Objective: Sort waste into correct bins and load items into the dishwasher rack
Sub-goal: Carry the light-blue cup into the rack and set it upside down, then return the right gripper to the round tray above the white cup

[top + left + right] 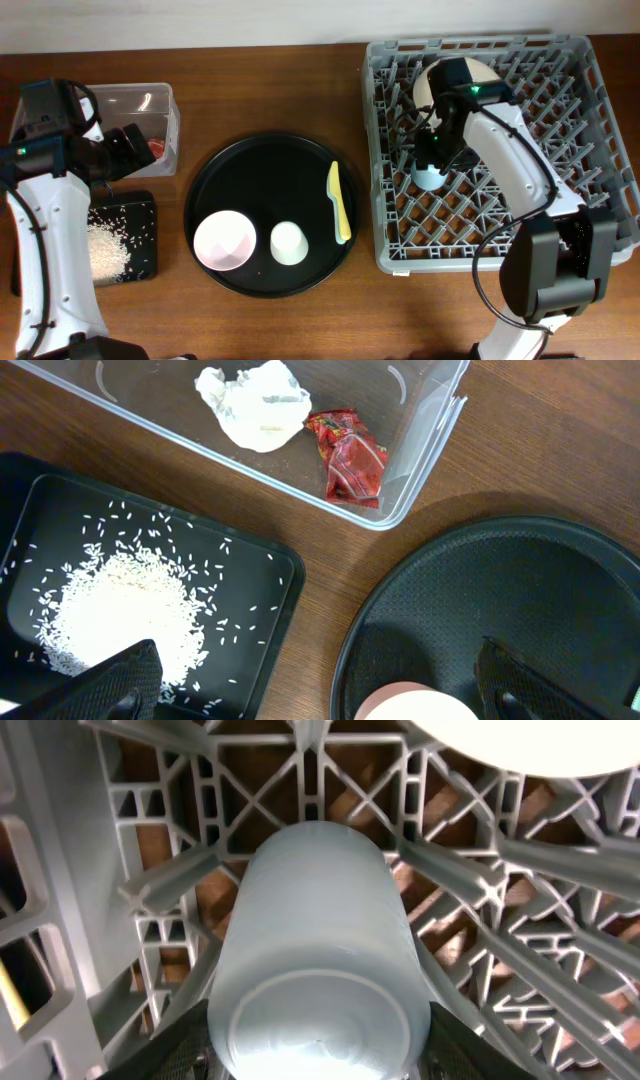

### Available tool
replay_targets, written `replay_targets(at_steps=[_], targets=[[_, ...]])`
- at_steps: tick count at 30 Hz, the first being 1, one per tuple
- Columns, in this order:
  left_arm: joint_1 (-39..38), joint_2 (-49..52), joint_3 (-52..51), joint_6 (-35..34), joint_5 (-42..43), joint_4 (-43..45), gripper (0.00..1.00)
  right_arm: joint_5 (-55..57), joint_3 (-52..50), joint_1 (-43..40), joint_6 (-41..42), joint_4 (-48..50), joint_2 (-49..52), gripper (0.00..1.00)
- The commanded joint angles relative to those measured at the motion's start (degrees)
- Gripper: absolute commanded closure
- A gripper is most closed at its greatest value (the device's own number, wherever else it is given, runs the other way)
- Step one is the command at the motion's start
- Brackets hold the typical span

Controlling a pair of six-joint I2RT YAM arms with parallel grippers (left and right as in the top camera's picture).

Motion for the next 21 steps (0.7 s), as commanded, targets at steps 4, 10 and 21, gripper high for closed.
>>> replay_targets(at_steps=[4,10,21], targets=[[0.15,-0.92,0.7,-0.11,-0.37,0.07,0.01,1.18,-1.55,-0.35,0.2,1.81,-0.74,0.02],[0.15,-0.92,0.7,-0.11,-0.37,0.07,0.01,-5.38,13.33,-0.33,-2.84,-10.05,-3.89,0.01],[0.15,-0.92,0.7,-0.11,-0.37,0.07,0.01,-18.53,20.63,14.67,-5.84,-19.28,-4.2,0.08]])
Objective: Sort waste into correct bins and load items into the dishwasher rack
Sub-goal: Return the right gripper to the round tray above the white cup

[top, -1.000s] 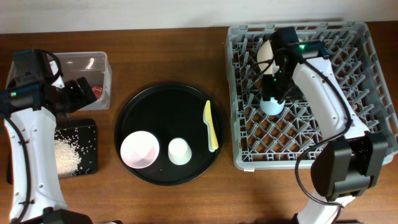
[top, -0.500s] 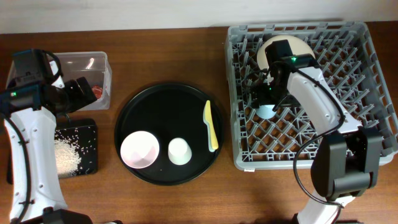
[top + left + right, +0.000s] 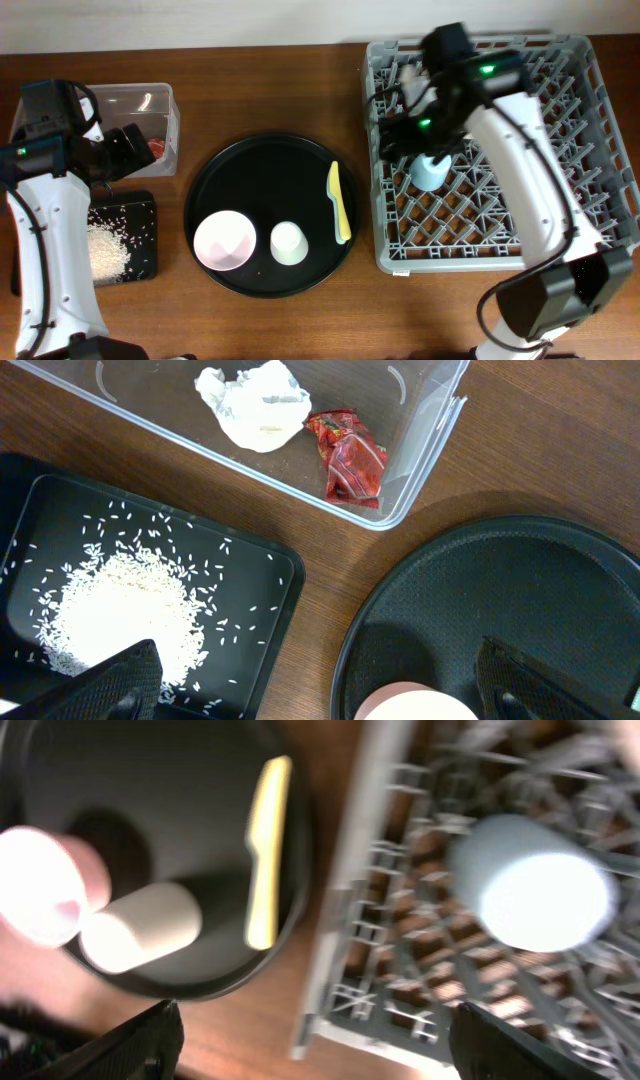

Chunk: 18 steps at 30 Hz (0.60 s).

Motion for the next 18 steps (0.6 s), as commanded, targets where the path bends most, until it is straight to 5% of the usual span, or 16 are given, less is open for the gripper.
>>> replay_targets(at_steps=[1,6,18], targets=[[0.15,-0.92,0.7,-0.11,-0.37,0.07,0.01,-1.81,0.7,8.31,-0.85,-0.22,-0.52,0.07],[0.15,-0.92,0.7,-0.11,-0.37,0.07,0.01,2.84,-0.92,17.16,2.34,2.08,-0.42,0.06],[0.15,-0.92,0.7,-0.11,-0.37,0.07,0.01,4.02,-26.23,28.94,8.7,31.85,-0.42,0.02]])
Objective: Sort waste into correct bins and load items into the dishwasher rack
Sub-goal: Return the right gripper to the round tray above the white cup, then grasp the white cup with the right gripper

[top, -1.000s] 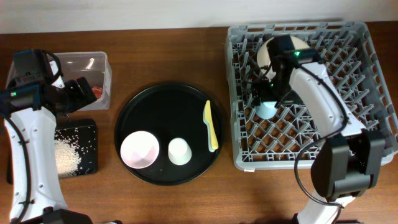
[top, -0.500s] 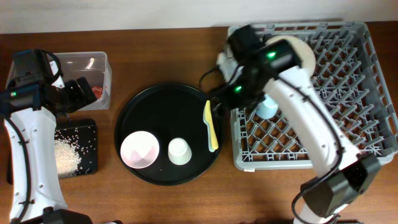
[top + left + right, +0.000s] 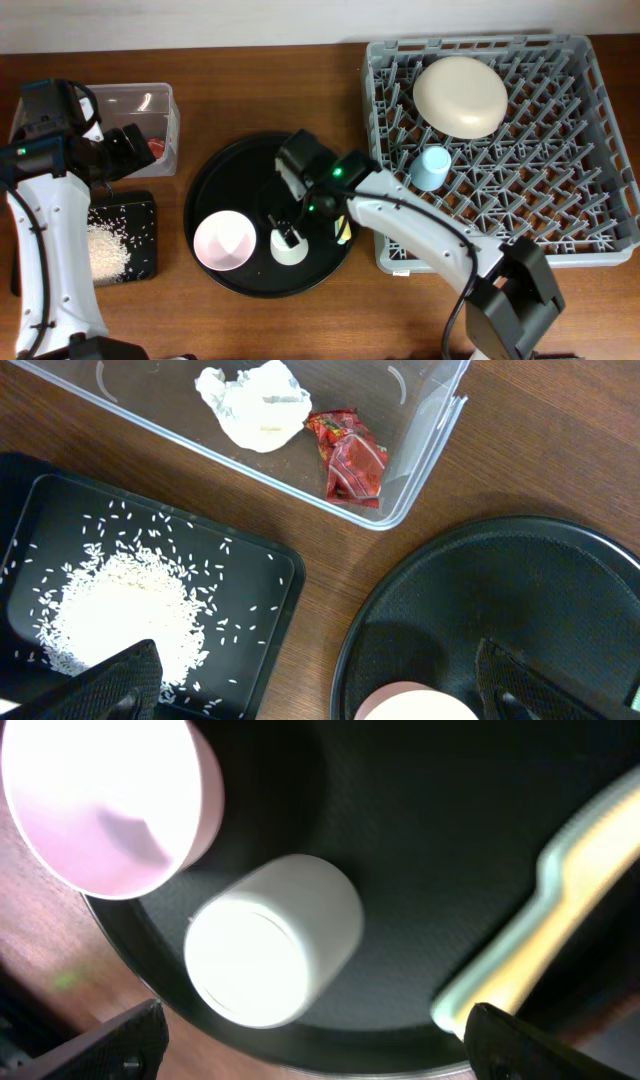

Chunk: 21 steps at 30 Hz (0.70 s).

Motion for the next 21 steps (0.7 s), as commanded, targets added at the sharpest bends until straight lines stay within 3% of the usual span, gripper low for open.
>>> replay_targets(at_steps=[1,4,21], targets=[[0.15,-0.92,0.7,-0.11,-0.37,0.07,0.01,3.39,-1.03,2.91,1.81,2.62,-0.59,0.02],[0.15,-0.92,0.7,-0.11,-0.37,0.07,0.01,8.98,-1.22,4.48,1.75,3.41,-0.59,0.02],[0.15,-0.92,0.7,-0.11,-0.37,0.07,0.01,13.07,-1.77,9.42,1.51,6.43,5.33,0.01]])
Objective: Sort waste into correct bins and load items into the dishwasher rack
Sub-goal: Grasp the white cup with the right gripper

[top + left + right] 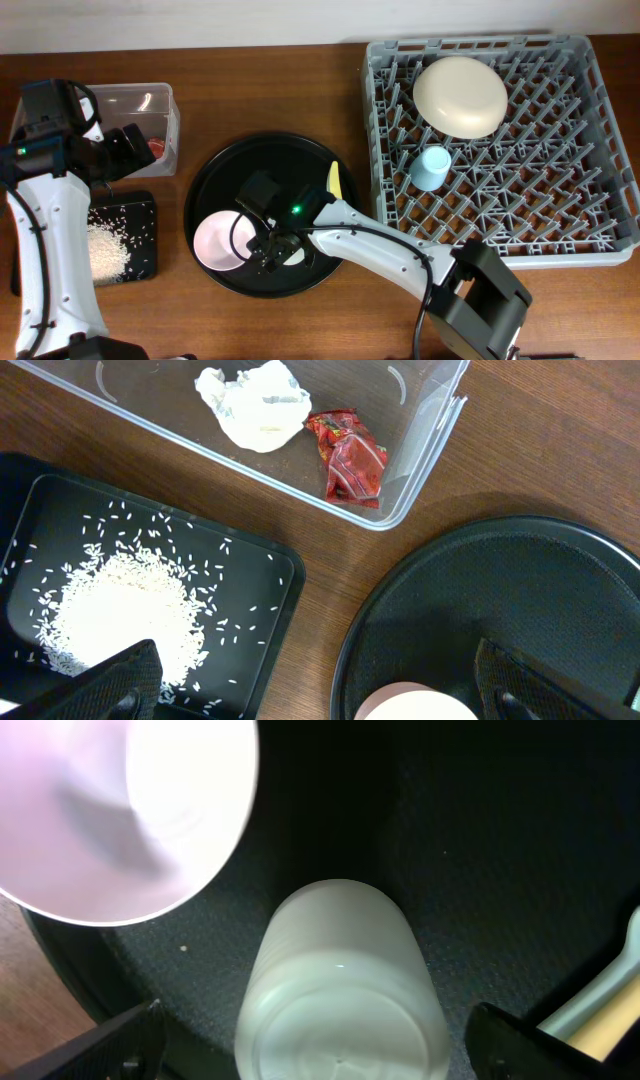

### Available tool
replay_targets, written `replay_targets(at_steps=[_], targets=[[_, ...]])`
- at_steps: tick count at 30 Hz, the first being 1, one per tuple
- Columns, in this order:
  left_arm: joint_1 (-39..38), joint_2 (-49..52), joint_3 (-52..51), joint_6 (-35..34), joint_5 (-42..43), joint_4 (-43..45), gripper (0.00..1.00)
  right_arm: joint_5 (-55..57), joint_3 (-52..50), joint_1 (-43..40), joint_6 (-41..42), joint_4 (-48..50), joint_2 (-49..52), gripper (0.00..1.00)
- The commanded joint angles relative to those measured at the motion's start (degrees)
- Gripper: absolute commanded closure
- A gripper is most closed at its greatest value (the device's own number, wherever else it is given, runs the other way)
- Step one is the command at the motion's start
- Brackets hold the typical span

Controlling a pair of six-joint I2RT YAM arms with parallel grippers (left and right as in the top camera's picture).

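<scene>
A white cup [340,982] stands upside down on the round black tray [270,165], and my right gripper [320,1055] is open, with one finger on either side of the cup. A pink bowl [220,240] sits just left of the cup. A yellow knife [334,180] lies at the tray's right side, partly under my right arm. In the grey dishwasher rack [590,120] are a cream bowl [460,95] and a blue cup [432,167]. My left gripper [320,698] hangs open and empty above the gap between the rice tray and the round tray.
A clear bin [400,470] at the back left holds a crumpled white paper [252,405] and a red wrapper [350,457]. A square black tray [250,650] with spilled rice [120,610] lies in front of it.
My right gripper has moved left and lower on the round tray, so the white cup now sits centred between its open fingers. The left arm has not moved.
My right gripper was around the blue cup in the rack. Then it was open above the rack's left edge, with the blue cup left standing in the rack. Then it was over the black tray beside the white cup, which it now straddles.
</scene>
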Motion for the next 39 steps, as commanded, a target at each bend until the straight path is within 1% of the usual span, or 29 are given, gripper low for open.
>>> replay_targets(at_steps=[1,4,9,12,14,17,19,20,25,27,29,35,39], targets=[[0.15,-0.92,0.7,-0.11,-0.37,0.04,0.01,3.04,-0.33,0.26,0.48,0.15,0.57,0.0],[0.15,-0.92,0.7,-0.11,-0.37,0.04,0.01,3.23,-0.33,0.26,0.52,0.15,2.34,0.0],[0.15,-0.92,0.7,-0.11,-0.37,0.04,0.01,3.23,-0.33,0.24,0.5,0.17,3.19,0.08],[0.15,-0.92,0.7,-0.11,-0.37,0.04,0.01,3.23,-0.31,0.24,0.5,0.15,3.19,0.09],[0.15,-0.92,0.7,-0.11,-0.37,0.04,0.01,3.23,-0.31,0.24,0.5,0.15,3.19,0.13],[0.15,-0.92,0.7,-0.11,-0.37,0.04,0.01,3.21,-0.31,0.2,0.5,-0.48,3.19,0.13],[0.15,-0.92,0.7,-0.11,-0.37,0.04,0.01,3.21,-0.28,0.2,0.5,-0.61,3.19,0.21],[0.15,-0.92,0.7,-0.11,-0.37,0.04,0.01,3.21,-0.24,0.2,0.5,-0.61,3.19,0.28],[0.15,-0.92,0.7,-0.11,-0.37,0.04,0.01,3.19,-0.2,0.2,0.5,-0.79,3.17,0.33],[0.15,-0.92,0.7,-0.11,-0.37,0.04,0.01,3.17,1.03,0.2,0.5,-2.43,3.17,0.37],[0.15,-0.92,0.7,-0.11,-0.37,0.04,0.01,3.17,3.08,0.2,0.5,-4.42,2.93,0.39],[0.15,-0.92,0.7,-0.11,-0.37,0.04,0.01,3.19,8.2,0.2,0.5,-7.96,0.0,0.39],[0.15,-0.92,0.7,-0.11,-0.37,0.04,0.01,3.21,13.81,-1.84,0.55,-15.17,-2.56,0.39]])
